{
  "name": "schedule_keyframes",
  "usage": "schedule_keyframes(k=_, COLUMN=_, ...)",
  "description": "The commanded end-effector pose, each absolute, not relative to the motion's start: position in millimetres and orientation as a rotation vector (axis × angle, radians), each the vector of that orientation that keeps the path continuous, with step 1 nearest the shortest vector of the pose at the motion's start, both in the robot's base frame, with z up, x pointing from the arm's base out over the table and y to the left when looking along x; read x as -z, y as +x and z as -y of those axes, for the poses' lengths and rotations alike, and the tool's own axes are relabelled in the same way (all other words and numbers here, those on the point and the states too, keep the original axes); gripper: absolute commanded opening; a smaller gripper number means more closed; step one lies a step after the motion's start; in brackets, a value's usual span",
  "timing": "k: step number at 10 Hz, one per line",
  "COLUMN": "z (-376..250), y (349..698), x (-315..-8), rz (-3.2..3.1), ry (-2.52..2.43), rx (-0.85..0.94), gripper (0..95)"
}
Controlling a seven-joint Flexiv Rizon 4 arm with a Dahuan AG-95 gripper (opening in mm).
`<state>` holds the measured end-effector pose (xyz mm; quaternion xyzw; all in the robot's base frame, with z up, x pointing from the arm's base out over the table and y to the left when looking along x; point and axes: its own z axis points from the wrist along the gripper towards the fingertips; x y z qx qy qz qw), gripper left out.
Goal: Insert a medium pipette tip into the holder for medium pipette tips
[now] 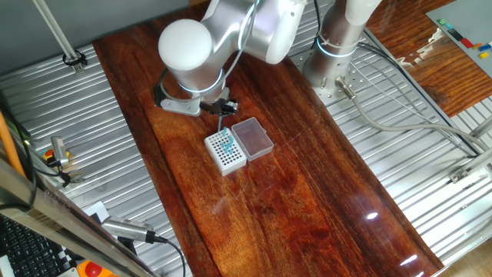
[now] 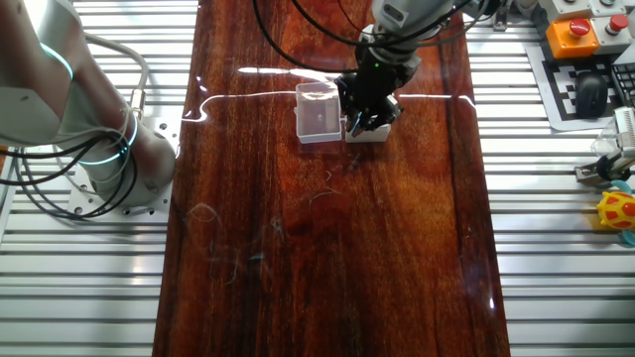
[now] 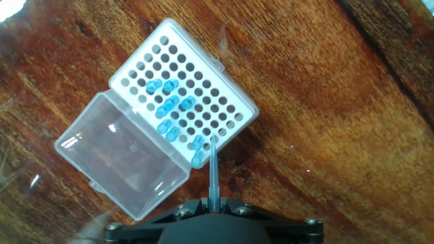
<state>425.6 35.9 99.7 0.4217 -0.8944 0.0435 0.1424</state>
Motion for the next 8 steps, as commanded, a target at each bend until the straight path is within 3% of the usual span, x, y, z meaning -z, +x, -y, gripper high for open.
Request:
schedule_keyframes(k=1, z=-36.2, y=427.4, x=-98.5, rz=2.568, ry=1.226, rx=-0.137, gripper=0.0)
schedule_keyframes(k=8, z=-38.4, y=431.0, x=-100.6, rz=2.516, ry=1.271, rx=-0.187, gripper=0.0)
